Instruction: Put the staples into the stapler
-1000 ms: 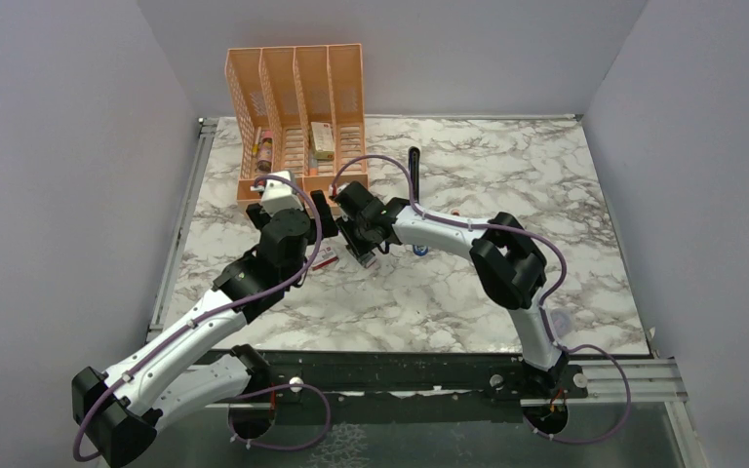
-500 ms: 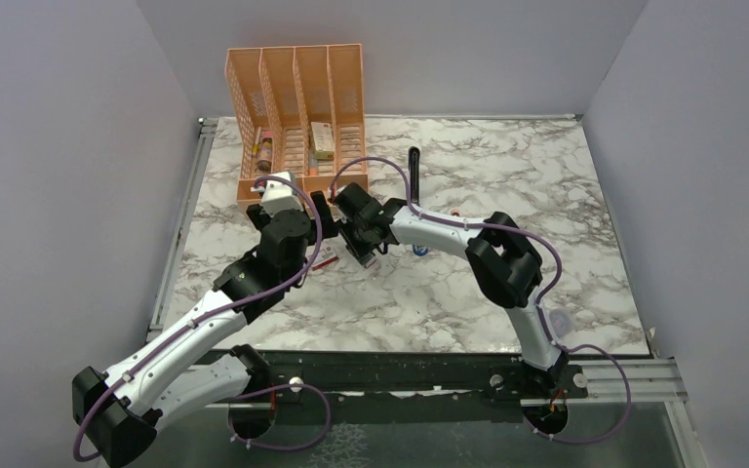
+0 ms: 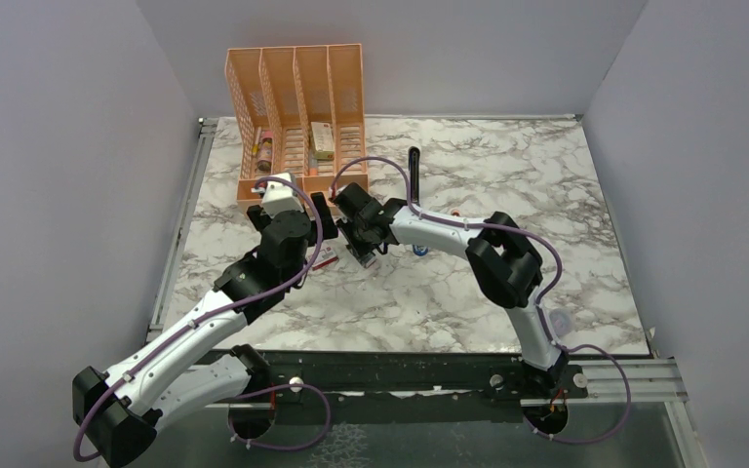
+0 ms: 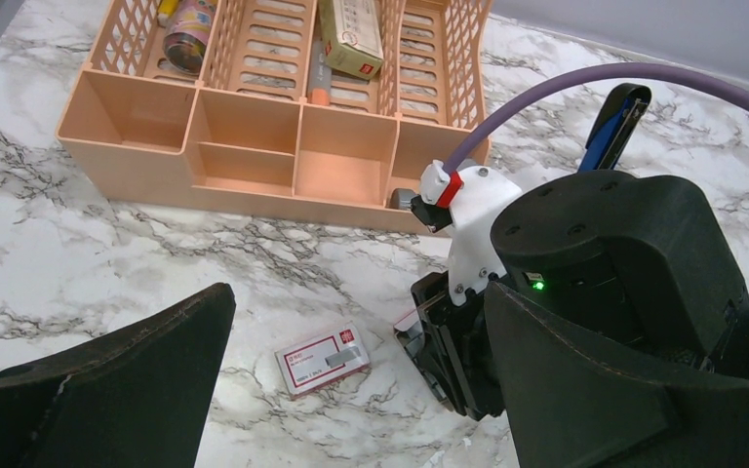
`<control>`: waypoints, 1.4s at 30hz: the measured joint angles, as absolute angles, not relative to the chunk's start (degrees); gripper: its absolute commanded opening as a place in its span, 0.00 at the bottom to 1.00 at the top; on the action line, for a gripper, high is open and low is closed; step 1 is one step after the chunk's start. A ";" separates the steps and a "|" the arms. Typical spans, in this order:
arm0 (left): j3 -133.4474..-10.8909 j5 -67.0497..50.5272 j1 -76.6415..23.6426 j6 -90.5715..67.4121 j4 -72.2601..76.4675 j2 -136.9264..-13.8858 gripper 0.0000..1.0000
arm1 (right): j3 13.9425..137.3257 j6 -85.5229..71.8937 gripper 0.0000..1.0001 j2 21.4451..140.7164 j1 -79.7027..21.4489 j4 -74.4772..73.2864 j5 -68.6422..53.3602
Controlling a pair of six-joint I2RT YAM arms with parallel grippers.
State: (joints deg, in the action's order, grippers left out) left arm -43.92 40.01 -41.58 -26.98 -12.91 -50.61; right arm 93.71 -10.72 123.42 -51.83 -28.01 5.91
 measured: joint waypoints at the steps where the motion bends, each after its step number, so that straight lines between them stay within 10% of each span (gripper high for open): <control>1: -43.88 39.99 -41.58 -26.98 -12.91 -50.61 0.99 | 93.69 -10.87 0.27 123.35 -51.81 -28.01 5.93; 35: -43.64 39.92 -41.58 -26.98 -12.88 -50.35 0.99 | 68.64 -6.98 0.27 105.95 -51.81 -29.65 3.92; 42: -43.64 39.90 -41.58 -26.96 -12.86 -50.85 0.99 | 68.60 -7.11 0.47 105.93 -51.81 -29.78 3.92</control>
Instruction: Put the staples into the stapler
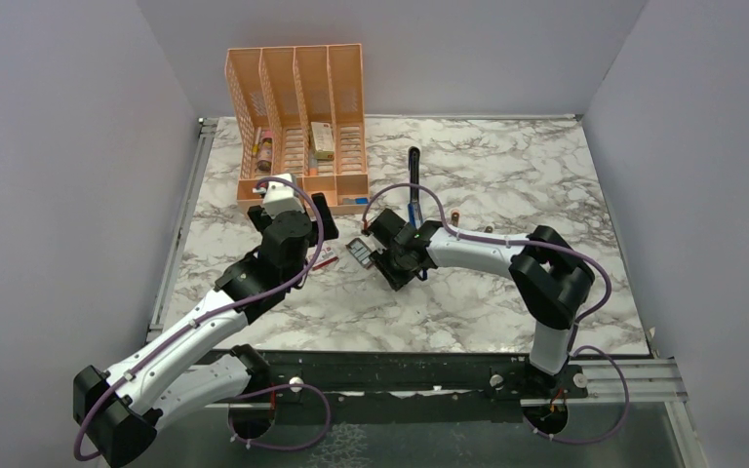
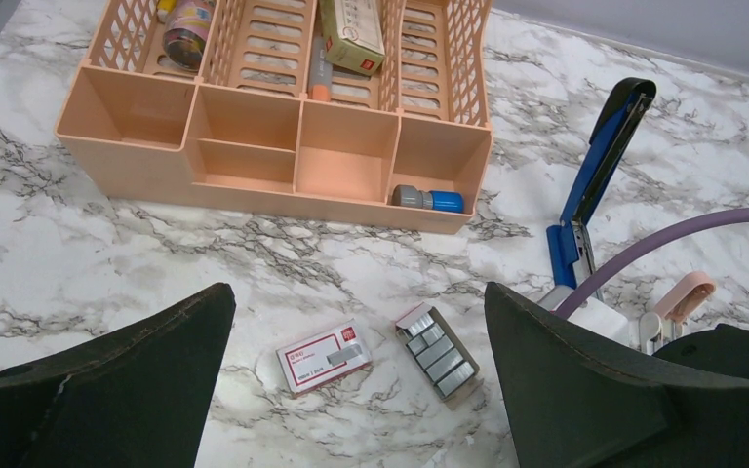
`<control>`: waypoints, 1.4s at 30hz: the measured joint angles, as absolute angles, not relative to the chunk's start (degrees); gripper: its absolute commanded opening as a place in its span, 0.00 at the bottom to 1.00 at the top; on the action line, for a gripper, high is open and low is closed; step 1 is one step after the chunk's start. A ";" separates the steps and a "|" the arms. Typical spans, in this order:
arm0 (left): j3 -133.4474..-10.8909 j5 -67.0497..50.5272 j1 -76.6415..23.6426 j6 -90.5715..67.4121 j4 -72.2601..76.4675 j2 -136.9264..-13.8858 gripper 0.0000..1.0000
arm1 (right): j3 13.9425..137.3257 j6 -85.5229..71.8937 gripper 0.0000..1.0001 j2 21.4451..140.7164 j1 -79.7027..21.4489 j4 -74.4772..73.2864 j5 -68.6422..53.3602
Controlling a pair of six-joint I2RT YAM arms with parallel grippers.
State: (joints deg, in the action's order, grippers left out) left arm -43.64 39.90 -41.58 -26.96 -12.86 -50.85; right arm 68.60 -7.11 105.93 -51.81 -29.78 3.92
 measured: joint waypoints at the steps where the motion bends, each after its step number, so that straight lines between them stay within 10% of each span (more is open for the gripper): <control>1: -43.64 39.90 -41.58 -26.96 -12.86 -50.85 0.99 | 68.60 -7.49 0.48 105.93 -51.81 -29.78 3.95; 42: -43.64 39.00 -41.58 -26.92 -11.81 -52.58 0.99 | 68.47 -19.49 0.49 105.10 -51.81 -31.83 11.29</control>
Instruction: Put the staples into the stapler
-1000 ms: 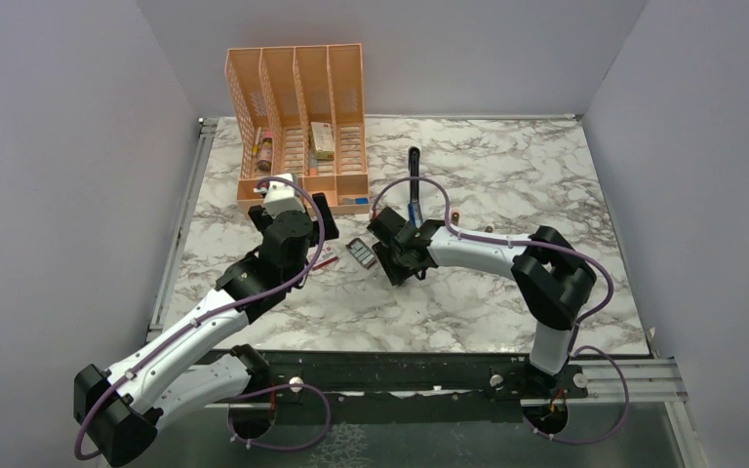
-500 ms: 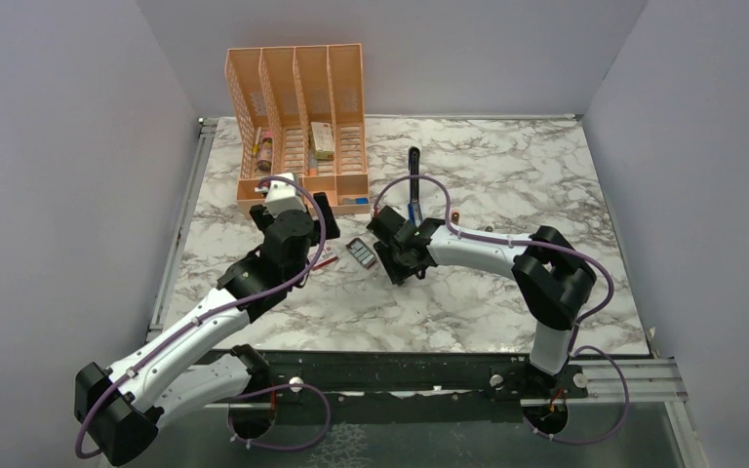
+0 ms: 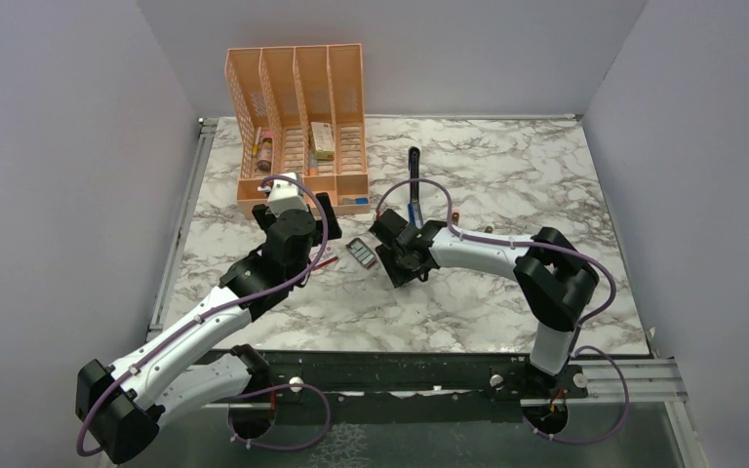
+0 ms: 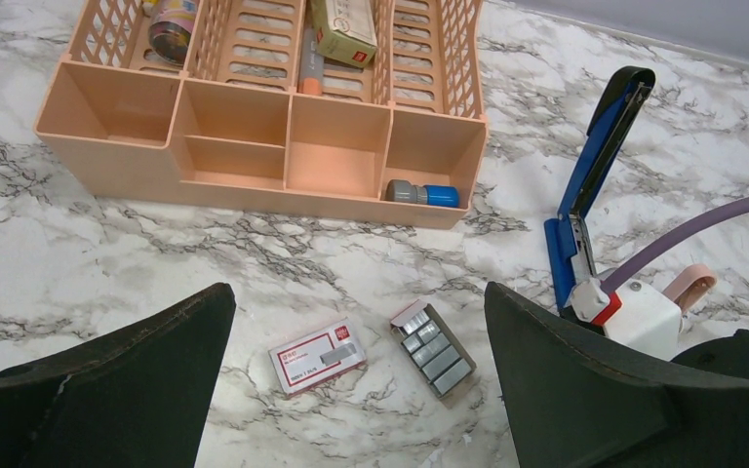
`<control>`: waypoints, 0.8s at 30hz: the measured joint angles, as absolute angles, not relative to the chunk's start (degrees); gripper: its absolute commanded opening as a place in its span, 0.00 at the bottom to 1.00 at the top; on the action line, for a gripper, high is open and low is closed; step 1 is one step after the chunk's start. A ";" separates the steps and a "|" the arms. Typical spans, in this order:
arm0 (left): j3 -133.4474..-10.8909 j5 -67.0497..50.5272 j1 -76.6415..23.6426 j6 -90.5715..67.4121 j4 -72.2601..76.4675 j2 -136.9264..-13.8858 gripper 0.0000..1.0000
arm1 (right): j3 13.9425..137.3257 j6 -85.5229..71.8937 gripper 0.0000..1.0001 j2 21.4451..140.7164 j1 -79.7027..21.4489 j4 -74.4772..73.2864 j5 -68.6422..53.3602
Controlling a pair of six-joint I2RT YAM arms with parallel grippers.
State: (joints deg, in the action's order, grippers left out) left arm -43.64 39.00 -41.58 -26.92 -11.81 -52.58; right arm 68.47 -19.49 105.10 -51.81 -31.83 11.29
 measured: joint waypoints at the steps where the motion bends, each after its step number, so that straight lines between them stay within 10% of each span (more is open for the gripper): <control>1: -43.64 39.00 -41.58 -26.94 -11.81 -52.58 0.99 | 68.20 -19.49 0.49 104.81 -51.81 -31.75 11.27; 24: -43.64 39.00 -41.58 -26.92 -11.84 -52.58 0.99 | 71.50 -21.21 0.49 107.26 -51.81 -30.76 12.14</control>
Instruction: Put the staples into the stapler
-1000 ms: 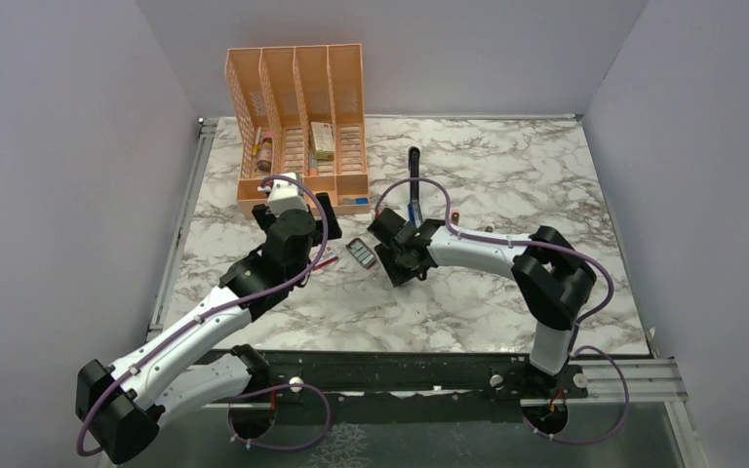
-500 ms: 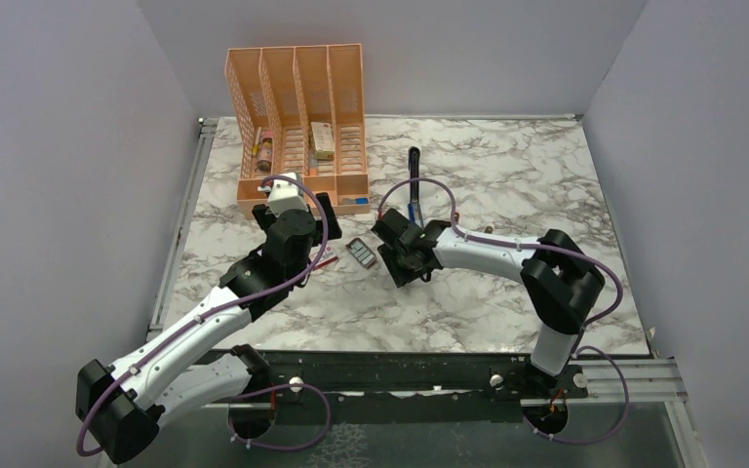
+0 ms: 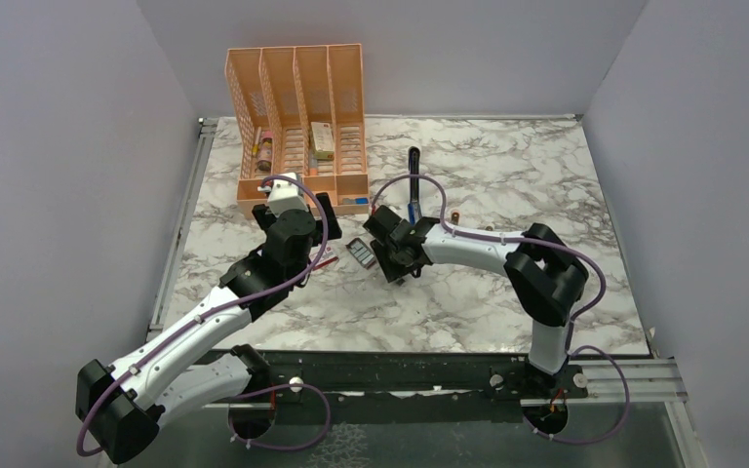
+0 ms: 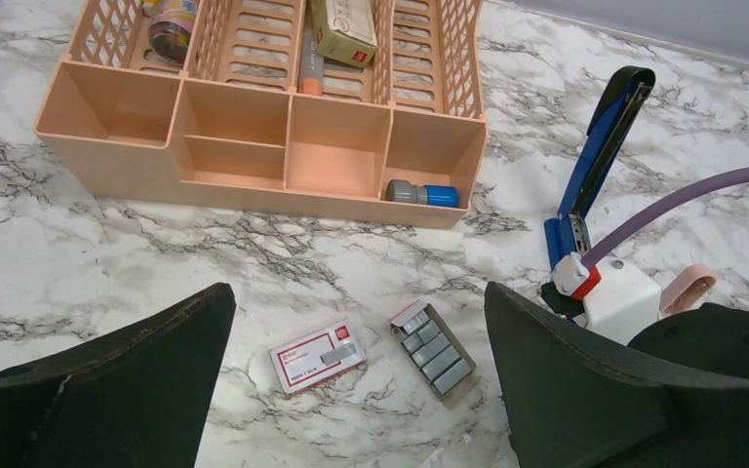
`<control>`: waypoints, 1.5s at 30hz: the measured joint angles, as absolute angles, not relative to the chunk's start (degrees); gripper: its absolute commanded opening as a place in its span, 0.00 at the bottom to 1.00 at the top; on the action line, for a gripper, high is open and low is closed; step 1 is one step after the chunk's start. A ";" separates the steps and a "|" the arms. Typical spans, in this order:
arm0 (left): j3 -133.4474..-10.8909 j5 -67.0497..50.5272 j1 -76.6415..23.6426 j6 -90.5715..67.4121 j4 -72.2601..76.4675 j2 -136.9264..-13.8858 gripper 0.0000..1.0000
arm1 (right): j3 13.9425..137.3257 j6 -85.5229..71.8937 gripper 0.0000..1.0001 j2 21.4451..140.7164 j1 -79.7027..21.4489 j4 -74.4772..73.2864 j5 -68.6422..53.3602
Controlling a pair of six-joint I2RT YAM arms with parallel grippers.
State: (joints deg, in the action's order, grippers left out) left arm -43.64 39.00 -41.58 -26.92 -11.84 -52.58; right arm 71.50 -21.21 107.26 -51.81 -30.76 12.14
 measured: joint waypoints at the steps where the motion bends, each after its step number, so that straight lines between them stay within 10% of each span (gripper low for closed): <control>1: -43.64 39.00 -41.58 -26.92 -11.81 -52.58 0.99 | 71.59 -21.26 0.50 107.63 -51.81 -30.76 12.34; 45: -43.64 38.96 -41.58 -26.94 -11.73 -52.58 0.99 | 63.75 -30.74 0.42 101.97 -51.81 -34.41 11.46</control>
